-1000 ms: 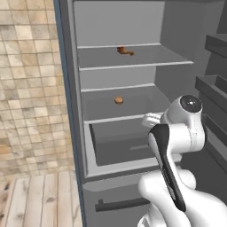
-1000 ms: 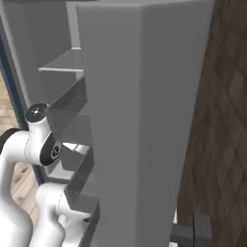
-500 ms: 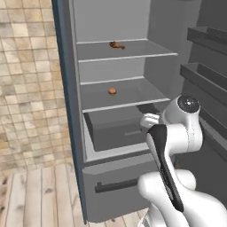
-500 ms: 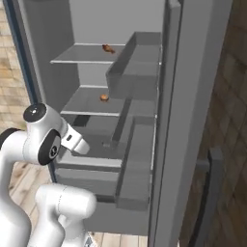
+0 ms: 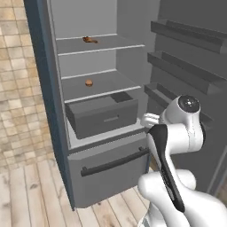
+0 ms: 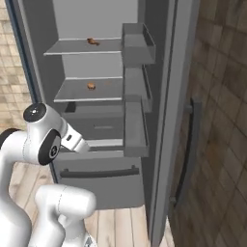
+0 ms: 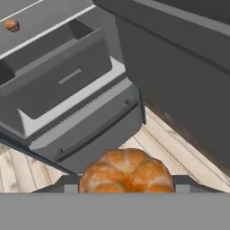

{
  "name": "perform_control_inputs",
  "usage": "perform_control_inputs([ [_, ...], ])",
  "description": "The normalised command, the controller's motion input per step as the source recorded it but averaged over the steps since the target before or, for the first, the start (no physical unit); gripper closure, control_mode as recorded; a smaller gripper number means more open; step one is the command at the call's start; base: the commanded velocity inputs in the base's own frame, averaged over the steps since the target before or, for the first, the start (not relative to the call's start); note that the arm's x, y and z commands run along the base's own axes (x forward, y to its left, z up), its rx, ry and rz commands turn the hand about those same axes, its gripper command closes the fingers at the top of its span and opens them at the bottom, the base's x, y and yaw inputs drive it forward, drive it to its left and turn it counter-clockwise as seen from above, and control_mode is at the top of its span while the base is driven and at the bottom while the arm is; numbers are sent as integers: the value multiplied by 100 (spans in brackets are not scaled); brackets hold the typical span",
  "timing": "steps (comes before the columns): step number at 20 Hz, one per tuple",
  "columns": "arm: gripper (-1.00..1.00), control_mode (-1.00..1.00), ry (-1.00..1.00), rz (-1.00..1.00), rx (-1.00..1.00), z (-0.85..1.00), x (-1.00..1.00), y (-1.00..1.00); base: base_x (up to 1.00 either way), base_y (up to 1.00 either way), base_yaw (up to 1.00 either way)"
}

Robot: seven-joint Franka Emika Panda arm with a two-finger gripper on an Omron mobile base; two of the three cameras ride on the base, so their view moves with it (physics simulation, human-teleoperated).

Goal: Pick up each tangerine from the fridge and place one tangerine on each plate on the dining counter.

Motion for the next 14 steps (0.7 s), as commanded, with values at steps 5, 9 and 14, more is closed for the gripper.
perform_control_inputs([
  [5,100,100,0,0,0,0,0,0,-65,37,-34],
  [9,100,100,0,0,0,0,0,0,-52,48,-27],
  [14,100,100,0,0,0,0,0,0,-57,33,-37],
])
